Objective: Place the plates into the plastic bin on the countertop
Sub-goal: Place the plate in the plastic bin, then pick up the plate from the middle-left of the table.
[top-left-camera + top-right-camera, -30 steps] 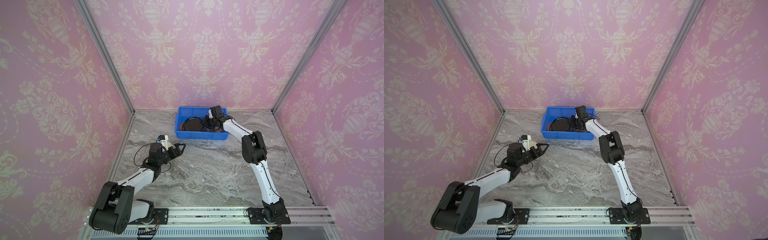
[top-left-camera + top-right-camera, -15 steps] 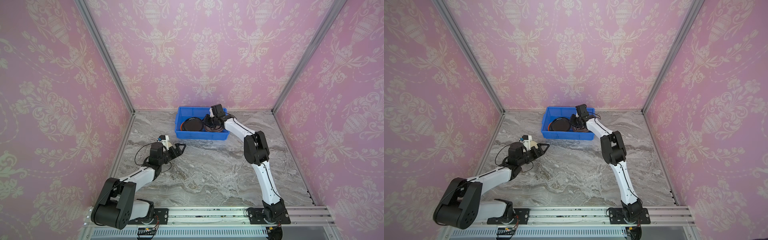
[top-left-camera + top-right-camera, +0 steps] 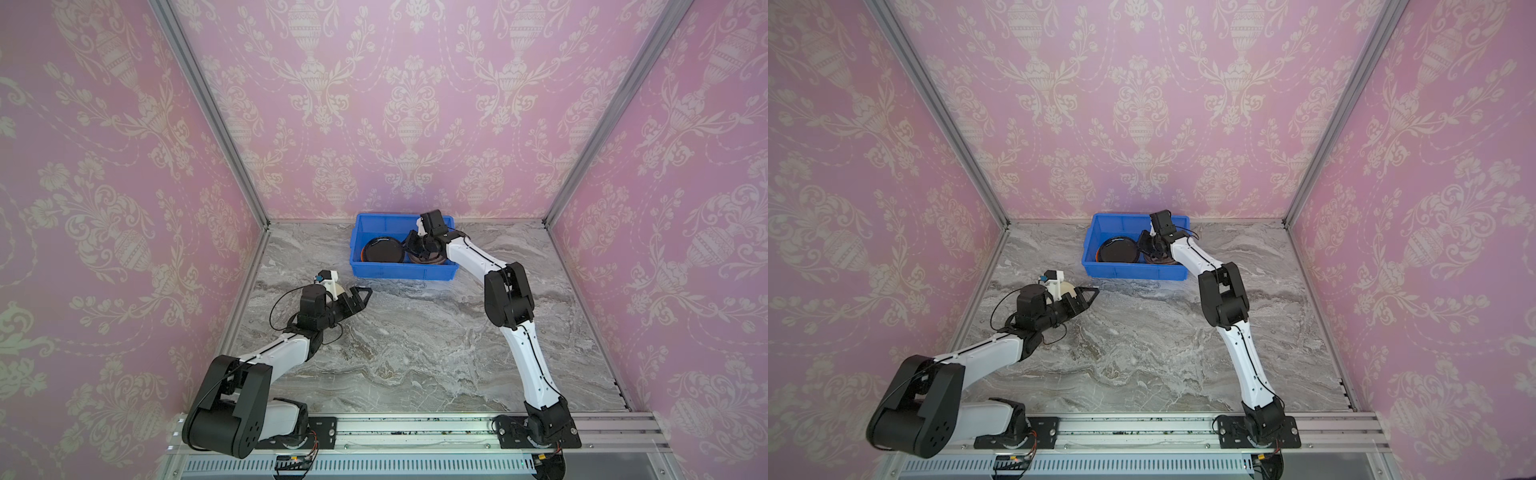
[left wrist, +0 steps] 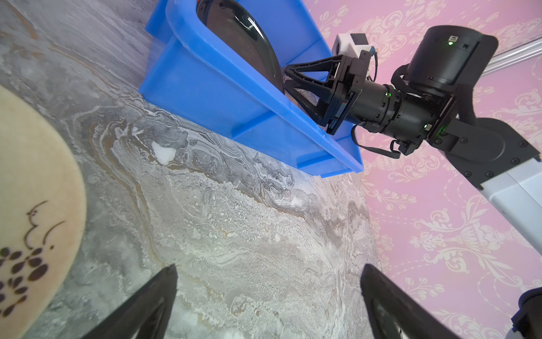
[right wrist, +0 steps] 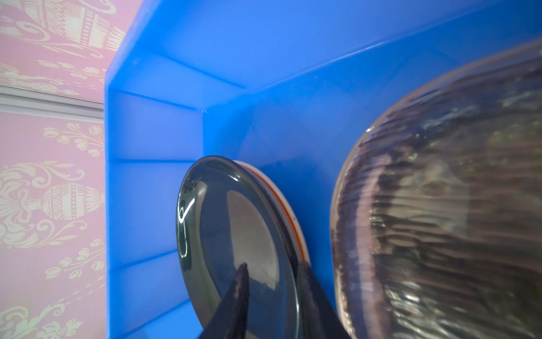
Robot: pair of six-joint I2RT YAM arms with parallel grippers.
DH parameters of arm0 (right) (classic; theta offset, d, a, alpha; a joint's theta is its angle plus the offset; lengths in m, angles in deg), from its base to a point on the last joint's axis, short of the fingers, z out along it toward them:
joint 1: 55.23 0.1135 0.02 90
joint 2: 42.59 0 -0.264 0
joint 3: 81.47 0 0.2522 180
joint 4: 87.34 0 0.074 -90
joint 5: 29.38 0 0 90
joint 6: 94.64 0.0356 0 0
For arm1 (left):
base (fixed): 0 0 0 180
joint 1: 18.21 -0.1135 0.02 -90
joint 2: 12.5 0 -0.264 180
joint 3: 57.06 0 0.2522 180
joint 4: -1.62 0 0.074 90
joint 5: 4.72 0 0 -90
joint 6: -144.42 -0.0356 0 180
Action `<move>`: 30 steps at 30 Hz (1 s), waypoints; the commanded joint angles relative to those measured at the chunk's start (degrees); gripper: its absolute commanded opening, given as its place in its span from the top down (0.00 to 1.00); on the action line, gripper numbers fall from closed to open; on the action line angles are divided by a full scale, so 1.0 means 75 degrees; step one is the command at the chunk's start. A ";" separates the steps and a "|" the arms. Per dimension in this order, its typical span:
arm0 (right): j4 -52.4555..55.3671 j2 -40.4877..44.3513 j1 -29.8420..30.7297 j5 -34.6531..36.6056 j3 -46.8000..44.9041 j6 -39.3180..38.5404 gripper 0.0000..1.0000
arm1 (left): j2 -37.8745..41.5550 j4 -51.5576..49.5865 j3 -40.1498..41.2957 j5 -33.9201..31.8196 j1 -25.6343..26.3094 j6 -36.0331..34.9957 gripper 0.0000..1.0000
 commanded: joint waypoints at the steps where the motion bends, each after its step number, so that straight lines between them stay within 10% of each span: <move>1: -0.0095 -0.0172 0.0005 -0.0202 0.0067 0.0153 0.70 | 0.0049 -0.0112 -0.0157 0.0045 -0.0076 -0.0249 0.01; 18: -0.1547 0.2752 0.0064 -0.0360 -0.2052 0.0128 0.70 | 0.0704 -0.0869 -0.0428 -0.0540 -0.0448 -0.0003 0.01; 30: -0.4441 0.4543 0.2132 -0.0023 -0.5917 0.1864 0.67 | 0.1784 -0.2115 -0.1210 -0.0312 -0.1167 0.0110 0.01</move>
